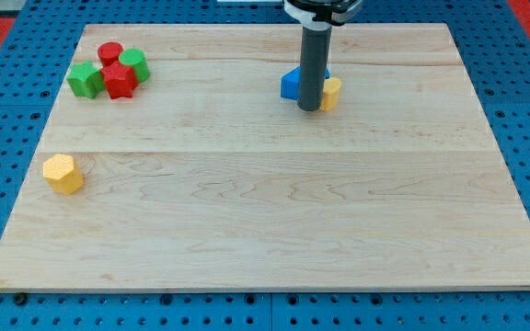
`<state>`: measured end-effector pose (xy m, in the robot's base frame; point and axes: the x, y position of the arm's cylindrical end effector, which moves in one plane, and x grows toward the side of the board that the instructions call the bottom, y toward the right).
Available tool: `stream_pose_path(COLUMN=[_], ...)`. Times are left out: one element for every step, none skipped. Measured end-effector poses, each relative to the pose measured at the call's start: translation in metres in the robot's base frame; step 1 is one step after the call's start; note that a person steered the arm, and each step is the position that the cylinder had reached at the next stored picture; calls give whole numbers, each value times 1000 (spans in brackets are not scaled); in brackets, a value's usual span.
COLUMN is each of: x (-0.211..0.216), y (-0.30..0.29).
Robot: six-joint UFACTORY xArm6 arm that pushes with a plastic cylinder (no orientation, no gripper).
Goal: Push the yellow hexagon towards the center
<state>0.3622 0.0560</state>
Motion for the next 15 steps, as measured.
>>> stream_pose_path(x=[0,0,0,0,10,53,105,148,187,195,195,168,141,121,101], y=[0,-23,-46,-59,-59,-78,-126,-187,-258,-361,-361,-360,-356,-329,-290])
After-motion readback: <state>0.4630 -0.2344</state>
